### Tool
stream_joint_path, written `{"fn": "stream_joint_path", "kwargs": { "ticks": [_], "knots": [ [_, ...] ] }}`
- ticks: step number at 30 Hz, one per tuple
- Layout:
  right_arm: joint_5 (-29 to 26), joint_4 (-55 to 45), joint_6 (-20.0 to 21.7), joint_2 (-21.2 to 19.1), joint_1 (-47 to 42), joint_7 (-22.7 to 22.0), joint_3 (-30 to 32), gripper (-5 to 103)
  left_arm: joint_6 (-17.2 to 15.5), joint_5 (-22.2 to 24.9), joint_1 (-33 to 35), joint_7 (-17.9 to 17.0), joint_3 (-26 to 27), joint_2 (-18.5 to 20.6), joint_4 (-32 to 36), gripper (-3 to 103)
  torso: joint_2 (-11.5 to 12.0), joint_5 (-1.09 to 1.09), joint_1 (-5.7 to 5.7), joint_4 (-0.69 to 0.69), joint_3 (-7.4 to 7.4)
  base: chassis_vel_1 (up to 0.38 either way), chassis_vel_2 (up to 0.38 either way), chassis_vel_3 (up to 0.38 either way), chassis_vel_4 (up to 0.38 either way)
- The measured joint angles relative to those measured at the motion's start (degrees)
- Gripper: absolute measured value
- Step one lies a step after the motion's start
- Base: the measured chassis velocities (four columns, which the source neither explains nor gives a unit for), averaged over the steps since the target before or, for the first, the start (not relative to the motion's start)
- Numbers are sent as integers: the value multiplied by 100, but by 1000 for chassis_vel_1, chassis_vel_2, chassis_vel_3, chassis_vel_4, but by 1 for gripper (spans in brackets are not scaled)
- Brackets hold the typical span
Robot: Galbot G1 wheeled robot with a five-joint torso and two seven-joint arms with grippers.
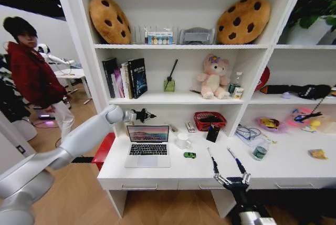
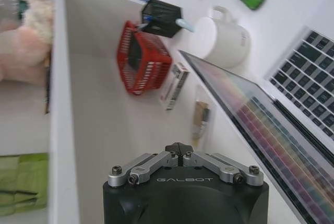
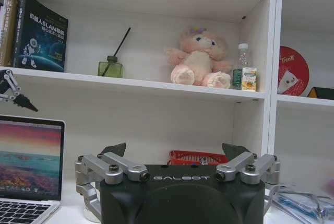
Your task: Organize the objects on the table.
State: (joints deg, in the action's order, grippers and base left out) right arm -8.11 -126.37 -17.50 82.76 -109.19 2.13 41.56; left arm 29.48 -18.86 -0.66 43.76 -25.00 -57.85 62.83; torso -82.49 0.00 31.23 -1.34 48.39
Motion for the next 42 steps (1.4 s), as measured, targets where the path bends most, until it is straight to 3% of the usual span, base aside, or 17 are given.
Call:
{"fn": "stream_joint_path", "kwargs": {
  "ticks": [1,2,5,6,9,12,15,19,26,30,34,35,37,38,40,41,42],
  "knots": [
    [0,12,-5,10,-12,-9,7,100,248,-213,-10,176,85,-85,-172,0,0,0,0,0,0,0,0,0,0],
    [0,12,-5,10,-12,-9,7,100,248,-213,-10,176,85,-85,-172,0,0,0,0,0,0,0,0,0,0],
    [-5,36,-11,25,-5,-66,15,100,564,-497,-54,815,203,-169,-349,0,0,0,0,2,0,0,0,0,0],
    [-5,36,-11,25,-5,-66,15,100,564,-497,-54,815,203,-169,-349,0,0,0,0,2,0,0,0,0,0],
    [-11,37,-11,28,14,-103,14,100,628,-378,-104,1474,194,-144,-228,0,0,-1,0,2,0,0,0,0,0],
    [-13,36,-10,28,13,-109,13,100,631,-256,-148,1804,152,-76,-31,0,0,0,0,1,0,0,0,0,0],
    [-15,44,-10,30,11,-112,10,100,362,82,-173,2235,-12,123,554,0,0,0,0,1,0,0,0,0,0],
    [-15,44,-1,40,13,-114,-22,100,-79,497,-100,2308,-341,474,1439,0,-1,3,-1,1,-1,0,0,0,0],
    [5,13,7,51,-7,-114,-62,100,-158,409,569,2275,-259,895,2131,0,-1,-2,-1,0,-1,0,0,0,0],
    [0,5,7,51,-19,-119,-59,100,-310,500,1074,2309,-80,1372,2479,0,-1,-2,-1,2,0,0,0,0,0],
    [-11,-26,26,43,-28,-125,-73,100,-922,1132,2130,1807,650,2082,3014,0,-1,-2,-1,2,-1,0,0,0,0],
    [-11,-26,26,43,-28,-125,-73,100,-922,1132,2130,1807,650,2082,3014,0,-1,-2,-1,2,-1,0,0,0,0],
    [-35,-39,96,28,-24,-118,-89,100,-1481,1775,3392,764,1724,2527,3448,0,-1,-4,-1,1,-1,0,0,0,0],
    [-35,-39,96,28,-24,-118,-89,100,-1481,1775,3392,764,1724,2527,3448,0,-1,-4,-1,1,-1,0,0,0,0],
    [-90,-65,169,20,-15,-116,-129,100,-1978,2424,4724,-269,2631,2886,3944,0,-1,0,-2,4,-1,0,0,0,0],
    [-90,-65,169,20,-15,-116,-129,100,-1978,2424,4724,-269,2631,2886,3944,0,-1,0,-2,4,-1,0,0,0,0],
    [-116,-88,206,15,-15,-115,-143,100,-2105,2720,5351,-731,3009,2992,4158,-3,-1,0,-1,5,-1,0,0,0,0]
  ]
}}
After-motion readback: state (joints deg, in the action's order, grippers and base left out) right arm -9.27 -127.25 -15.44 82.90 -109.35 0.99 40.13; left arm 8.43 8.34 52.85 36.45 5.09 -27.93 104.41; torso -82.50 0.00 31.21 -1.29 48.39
